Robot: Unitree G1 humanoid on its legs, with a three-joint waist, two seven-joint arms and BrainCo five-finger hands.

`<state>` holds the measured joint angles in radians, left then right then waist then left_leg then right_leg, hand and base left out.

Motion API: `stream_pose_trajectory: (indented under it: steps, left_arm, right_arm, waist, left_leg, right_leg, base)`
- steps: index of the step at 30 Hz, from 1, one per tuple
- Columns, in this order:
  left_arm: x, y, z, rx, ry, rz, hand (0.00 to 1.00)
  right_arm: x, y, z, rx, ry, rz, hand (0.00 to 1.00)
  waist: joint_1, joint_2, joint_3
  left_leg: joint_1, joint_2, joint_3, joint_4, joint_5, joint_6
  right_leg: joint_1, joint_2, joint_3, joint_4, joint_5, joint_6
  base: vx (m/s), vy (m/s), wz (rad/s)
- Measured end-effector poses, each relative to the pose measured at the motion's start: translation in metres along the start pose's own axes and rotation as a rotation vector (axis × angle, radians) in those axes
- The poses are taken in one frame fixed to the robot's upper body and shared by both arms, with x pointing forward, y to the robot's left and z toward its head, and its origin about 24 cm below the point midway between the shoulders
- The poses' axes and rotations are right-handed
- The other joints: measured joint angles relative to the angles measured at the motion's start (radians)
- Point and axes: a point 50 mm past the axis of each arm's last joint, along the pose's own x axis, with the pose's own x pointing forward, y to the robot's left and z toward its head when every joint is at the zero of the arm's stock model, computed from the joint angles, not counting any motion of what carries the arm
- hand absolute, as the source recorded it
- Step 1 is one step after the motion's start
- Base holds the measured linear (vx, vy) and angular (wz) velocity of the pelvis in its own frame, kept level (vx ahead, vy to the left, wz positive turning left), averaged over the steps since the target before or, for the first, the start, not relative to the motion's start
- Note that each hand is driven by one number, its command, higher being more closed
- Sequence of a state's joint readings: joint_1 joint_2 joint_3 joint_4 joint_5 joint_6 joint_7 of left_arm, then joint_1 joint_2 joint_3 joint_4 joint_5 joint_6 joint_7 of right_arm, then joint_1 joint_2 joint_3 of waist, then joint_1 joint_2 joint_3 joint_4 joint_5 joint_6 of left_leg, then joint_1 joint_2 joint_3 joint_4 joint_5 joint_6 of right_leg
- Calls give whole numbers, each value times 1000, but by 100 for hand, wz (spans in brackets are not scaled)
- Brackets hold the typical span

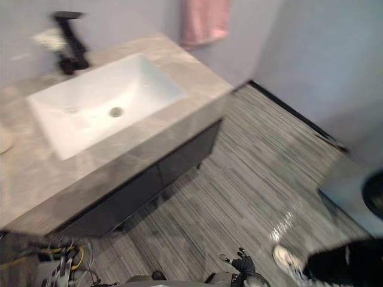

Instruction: Organize washtable

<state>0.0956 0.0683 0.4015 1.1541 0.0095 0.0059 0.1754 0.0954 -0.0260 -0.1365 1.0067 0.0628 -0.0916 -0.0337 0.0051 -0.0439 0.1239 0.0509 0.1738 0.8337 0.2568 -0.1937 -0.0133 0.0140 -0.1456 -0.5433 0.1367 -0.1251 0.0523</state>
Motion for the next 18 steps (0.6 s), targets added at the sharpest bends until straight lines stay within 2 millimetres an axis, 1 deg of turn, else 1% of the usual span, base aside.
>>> stream_pose_trajectory:
  steps: [1, 2, 3, 4, 5, 6, 7, 8, 9, 10, 11, 12, 13, 14, 15, 16, 17, 18]
  left_arm:
    - [0, 1, 3, -2, -10, 2, 0]
    - [0, 1, 3, -2, -12, 3, 0]
    - [0, 3, 3, -5, -15, 8, 0]
    - [1, 4, 5, -6, -22, 11, 0]
    - [0, 6, 4, -12, -27, 18, 0]
    - [0, 7, 4, -24, -34, 24, 0]
    - [0, 6, 5, -24, -40, 19, 0]
    - [-1, 3, 5, -25, -40, 11, 0]
    - [-1, 1, 5, -21, -42, 6, 0]
    - [-2, -1, 2, 9, -42, -5, 0]
    - [-3, 0, -3, 30, -37, -10, 0]
    - [-4, 0, -5, 36, -35, -11, 0]
    - [-4, 0, -10, 42, -24, -13, 0]
    - [-5, 0, -13, 39, -16, -14, 0]
    - [-5, 4, -19, 37, 4, -15, 0]
    - [-4, 8, -16, 40, 0, -12, 0]
    - [-3, 8, -14, 39, -9, -12, 0]
    - [-3, 8, -13, 36, -16, -20, 0]
  right_arm:
    - [-1, 2, -2, 1, 3, 7, 0]
    - [-1, 3, -2, -1, 1, 12, 0]
    - [-1, 5, -3, -8, -5, 28, 0]
    - [-1, 6, -3, -18, -7, 35, 0]
    - [-1, 6, -2, -31, -9, 39, 0]
    - [-1, 5, -1, -37, -13, 39, 0]
    - [0, 6, 1, -50, -15, 45, 0]
    - [1, 6, 5, -70, -25, 49, 0]
    - [1, 5, 5, -72, -23, 48, 0]
    - [1, 4, 3, -73, -16, 46, 0]
    - [1, 4, 4, -83, -19, 49, 0]
    - [1, 3, 4, -89, -18, 51, 0]
    - [2, 1, 6, -96, -26, 57, 0]
    - [2, -1, 8, -105, -30, 55, 0]
    - [3, -2, 9, -101, -32, 51, 0]
    - [2, 2, 9, -105, -33, 65, 0]
    - [3, 3, 9, -109, -30, 76, 0]
    - [2, 3, 7, -113, -22, 85, 0]
  waist:
    - [-6, -6, 2]
    - [-6, -5, 2]
    - [-6, -5, 2]
    - [-7, -5, 3]
    - [-6, 2, 2]
    - [-4, 7, 6]
    - [-2, -2, 11]
    - [-2, -3, 16]
    - [1, -6, 20]
    - [14, -8, 24]
    - [11, -9, 25]
    - [13, -5, 26]
    - [10, 9, 33]
    - [12, 19, 35]
    - [11, 30, 37]
    - [3, 4, 35]
    - [2, -1, 36]
    - [-4, -7, 29]
  left_leg:
    - [7, 48, 12, 82, -6, -8]
    - [13, 79, 24, 132, -12, -18]
    - [25, 150, 43, 246, -25, -28]
    - [32, 203, 54, 342, -25, -26]
    - [32, 258, 44, 435, -14, -7]
    - [16, 304, -5, 530, 10, 39]
    - [-42, 302, -142, 615, 17, 68]
    - [-82, 205, -321, 601, -66, 13]
    - [-92, 153, -389, 575, -95, -5]
    - [-109, 66, -491, 508, -133, -21]
    - [-138, -2, -600, 435, -139, -24]
    - [-156, -30, -669, 385, -135, -30]
    - [-166, -69, -815, 285, -132, -36]
    - [-167, -81, -901, 232, -124, -43]
    - [-147, -102, -908, 235, -139, -36]
    - [-135, -128, -877, 225, -156, -36]
    - [-136, -129, -848, 232, -165, -26]
    - [-141, -128, -785, 241, -183, 5]
  right_leg:
    - [26, 26, 33, -34, 13, -12]
    - [38, 42, 52, -44, 16, -17]
    - [55, 73, 96, -52, 18, -20]
    - [64, 99, 141, -50, 13, -27]
    - [68, 124, 188, -45, 4, -42]
    - [69, 147, 247, -32, -4, -55]
    - [71, 164, 324, -13, -8, -69]
    - [68, 165, 408, 5, -12, -78]
    - [67, 164, 454, 13, -12, -79]
    - [64, 165, 548, 27, -12, -78]
    - [42, 173, 649, 42, -19, -79]
    - [29, 180, 698, 48, -21, -75]
    - [5, 207, 804, 64, -25, -69]
    - [-13, 224, 857, 81, -27, -63]
    - [-37, 235, 947, 104, -31, -47]
    - [-54, 232, 1009, 104, -18, -31]
    - [-61, 231, 1036, 101, -6, -16]
    - [-79, 228, 1085, 84, 14, 17]
  base:
    - [-10, -171, -76]
    - [-68, -182, -104]
    - [-103, -147, -110]
    - [-97, -128, -142]
    - [-36, -96, -152]
    - [19, -39, -183]
    - [55, 52, -210]
    - [61, 113, -195]
    - [46, 186, -220]
    - [0, 211, -241]
    - [-26, 226, -254]
    - [-53, 258, -258]
    - [-49, 224, -220]
    - [-50, 292, -267]
    - [16, 351, -226]
    - [31, 349, -194]
    - [27, 367, -153]
    - [-21, 324, -159]
